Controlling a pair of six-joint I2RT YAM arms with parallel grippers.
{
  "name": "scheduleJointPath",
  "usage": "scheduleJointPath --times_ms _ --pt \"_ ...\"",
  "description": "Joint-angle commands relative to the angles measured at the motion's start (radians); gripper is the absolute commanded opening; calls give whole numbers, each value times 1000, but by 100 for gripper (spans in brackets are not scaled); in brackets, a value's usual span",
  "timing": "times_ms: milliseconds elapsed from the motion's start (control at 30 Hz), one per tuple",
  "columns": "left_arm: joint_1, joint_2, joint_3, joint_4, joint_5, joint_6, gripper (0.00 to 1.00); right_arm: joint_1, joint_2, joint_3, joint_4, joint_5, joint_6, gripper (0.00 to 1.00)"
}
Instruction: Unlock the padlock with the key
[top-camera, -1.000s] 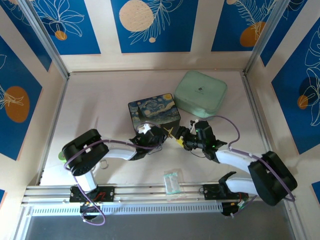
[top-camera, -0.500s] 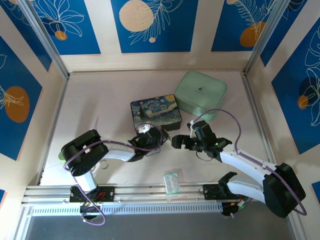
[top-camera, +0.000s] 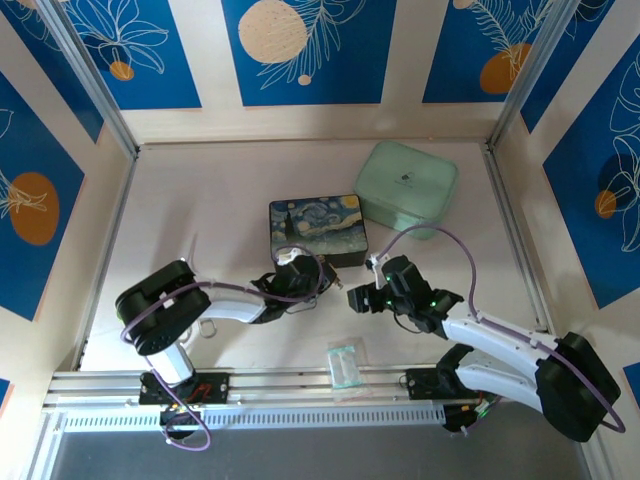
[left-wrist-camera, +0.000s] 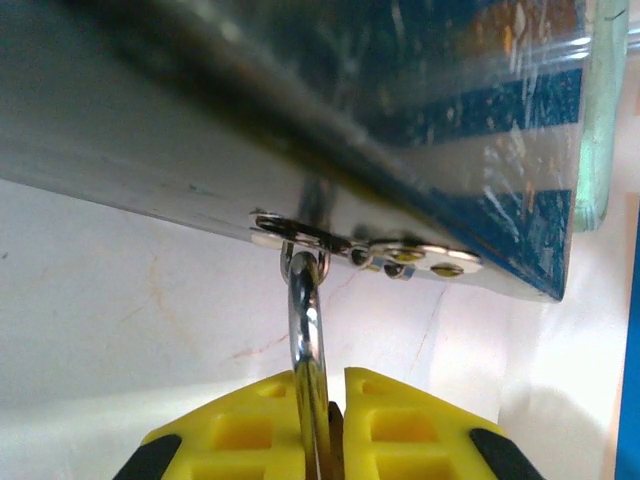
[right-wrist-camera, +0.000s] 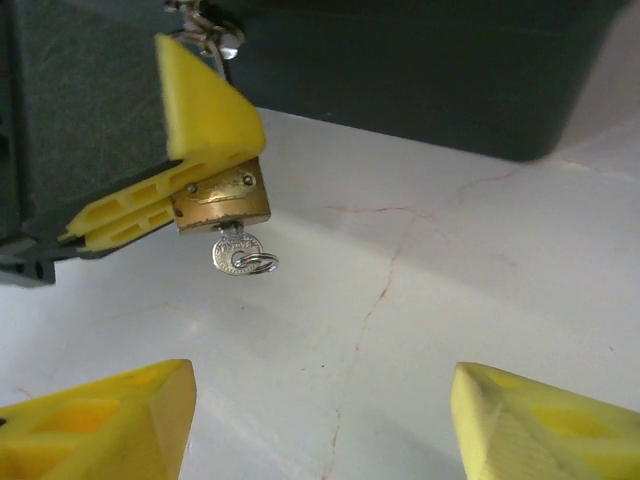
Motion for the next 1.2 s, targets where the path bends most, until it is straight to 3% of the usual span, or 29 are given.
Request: scheduleJointPath --times_ms 0,267,633,900,1033,1167 --pt "3 -5 -33 -81 104 -21 0 30 -6 -18 103 -24 -103 62" --pt "11 -5 -56 -46 109 -31 0 158 157 57 119 110 -213 52" --pt "11 -23 -72 -42 125 -28 0 168 270 94 236 176 -247 33" --pt "11 -35 -87 -26 134 -34 0 136 320 113 272 90 -247 24" --pt "13 -42 -96 -15 139 -34 0 65 312 102 300 -50 -214 16" --pt "14 -56 -102 -27 137 -28 0 -8 316 90 328 -232 -172 15"
